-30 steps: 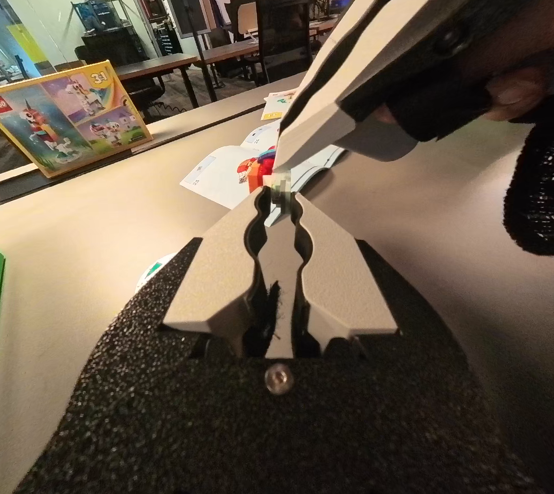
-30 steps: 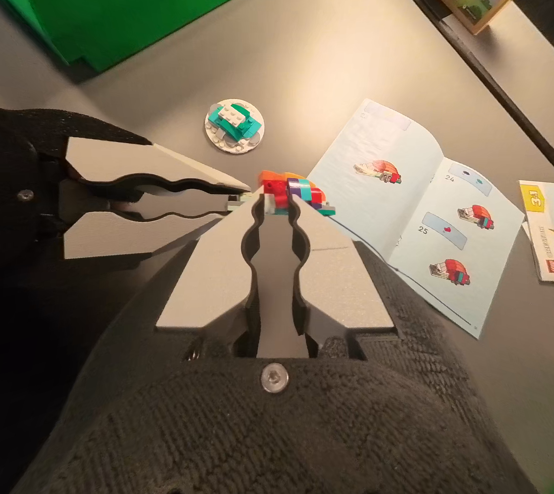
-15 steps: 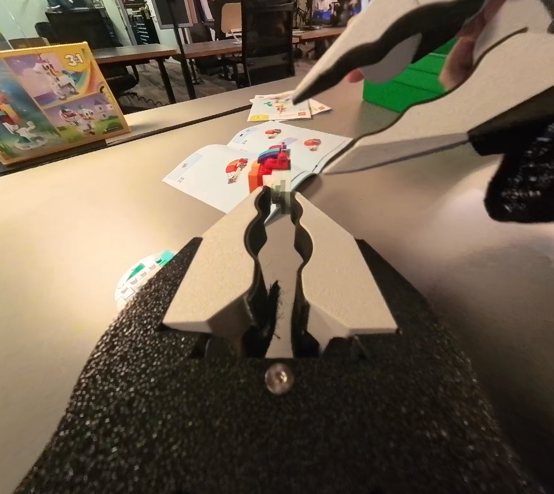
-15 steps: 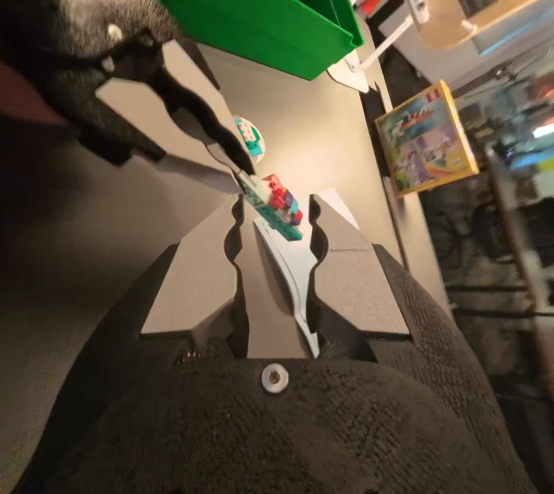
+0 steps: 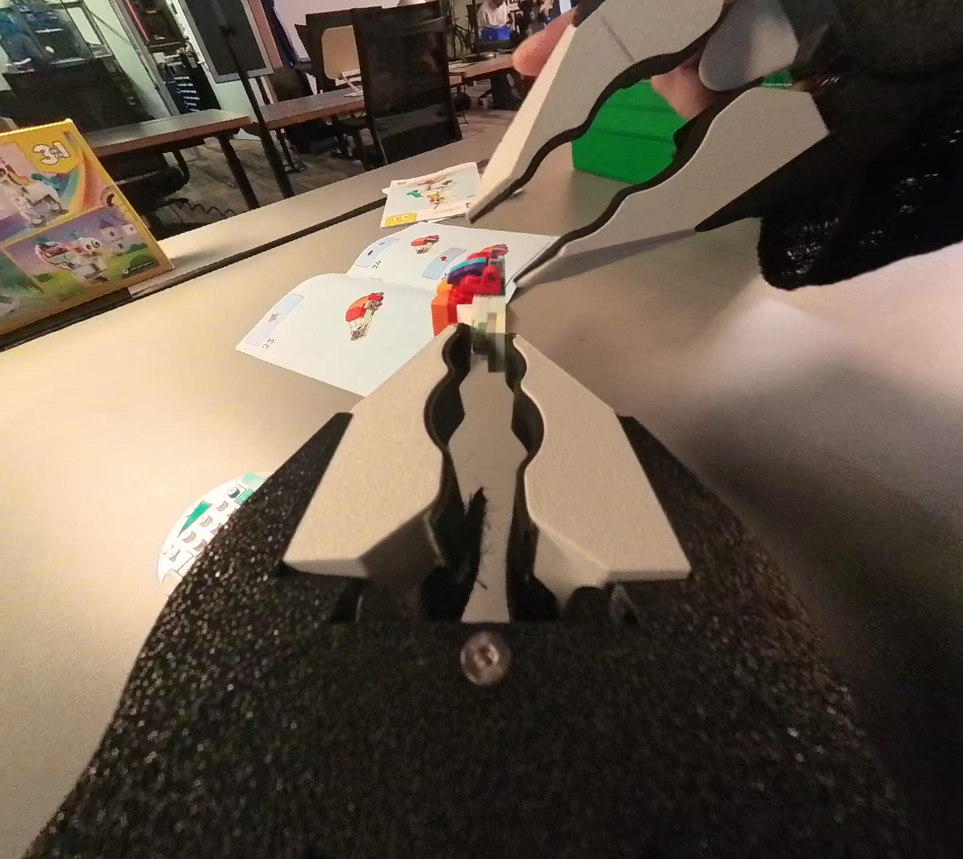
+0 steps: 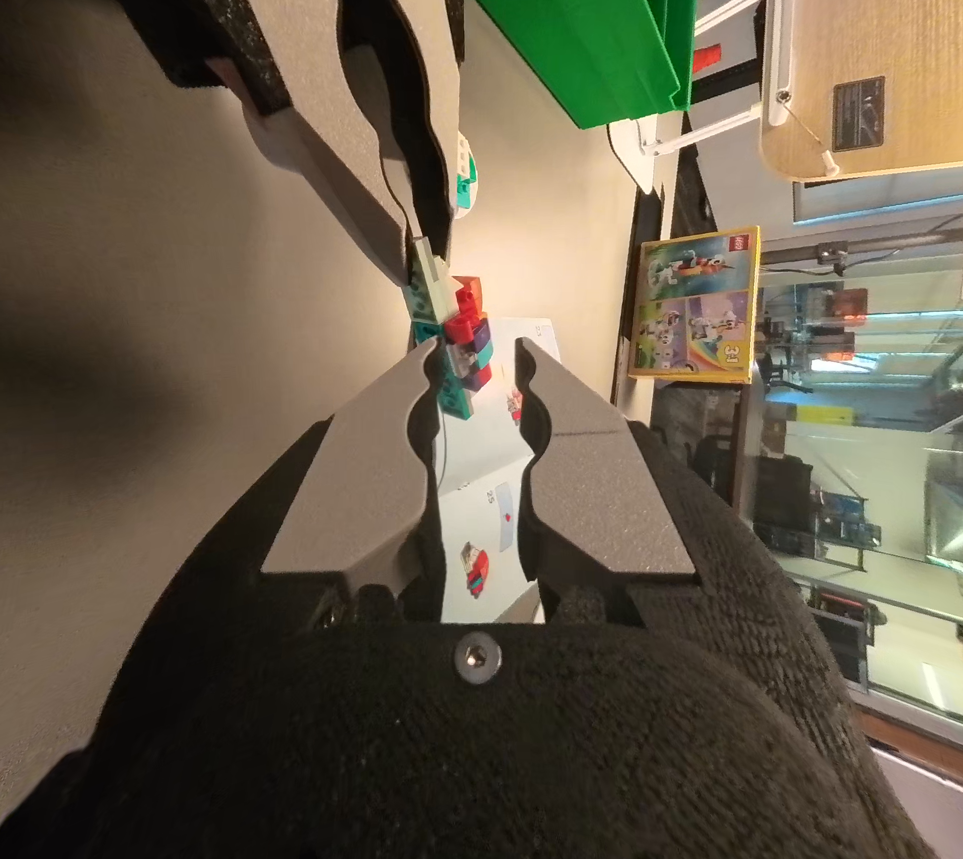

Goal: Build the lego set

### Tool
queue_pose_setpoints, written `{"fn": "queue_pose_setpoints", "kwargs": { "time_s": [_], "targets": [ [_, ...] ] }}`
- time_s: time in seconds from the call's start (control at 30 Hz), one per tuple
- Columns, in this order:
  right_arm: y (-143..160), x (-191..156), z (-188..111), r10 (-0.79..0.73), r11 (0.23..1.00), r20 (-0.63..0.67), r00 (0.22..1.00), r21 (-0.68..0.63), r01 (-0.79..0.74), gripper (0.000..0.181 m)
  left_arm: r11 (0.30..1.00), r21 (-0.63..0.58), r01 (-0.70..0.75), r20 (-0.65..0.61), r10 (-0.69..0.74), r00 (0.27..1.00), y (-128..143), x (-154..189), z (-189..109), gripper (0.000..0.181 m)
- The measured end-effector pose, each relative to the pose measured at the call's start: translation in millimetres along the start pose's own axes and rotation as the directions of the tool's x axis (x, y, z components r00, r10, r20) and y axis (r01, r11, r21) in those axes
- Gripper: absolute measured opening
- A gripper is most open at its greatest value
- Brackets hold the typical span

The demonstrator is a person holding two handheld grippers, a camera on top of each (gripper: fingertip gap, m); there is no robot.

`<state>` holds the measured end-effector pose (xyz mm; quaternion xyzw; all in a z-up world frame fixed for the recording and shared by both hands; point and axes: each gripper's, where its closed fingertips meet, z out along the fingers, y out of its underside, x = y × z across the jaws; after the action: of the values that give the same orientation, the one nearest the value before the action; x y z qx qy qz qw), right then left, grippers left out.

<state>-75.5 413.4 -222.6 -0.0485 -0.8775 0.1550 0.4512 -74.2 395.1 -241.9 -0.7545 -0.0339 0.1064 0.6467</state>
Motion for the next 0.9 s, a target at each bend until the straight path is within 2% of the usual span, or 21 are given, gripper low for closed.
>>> {"fn": "queue_pose_setpoints", "kwargs": {
  "time_s": [0.77, 0.9],
  "targets": [
    [1.7, 0.0, 2.4, 0.007, 1.0, -0.024, 1.0, -0.014, -0.007, 0.025, 1.0, -0.002, -0.018, -0.01, 0.018, 1.0, 0.2, 3.5, 0.1, 0.01],
    [-2.0, -5.6, 1.2, -0.034, 0.999, -0.032, 0.999, 0.028, 0.035, 0.039, 0.999, 0.004, 0.032, -0.01, -0.032, 0.999, -0.6, -0.9, -0.4, 0.01]
  ]
}}
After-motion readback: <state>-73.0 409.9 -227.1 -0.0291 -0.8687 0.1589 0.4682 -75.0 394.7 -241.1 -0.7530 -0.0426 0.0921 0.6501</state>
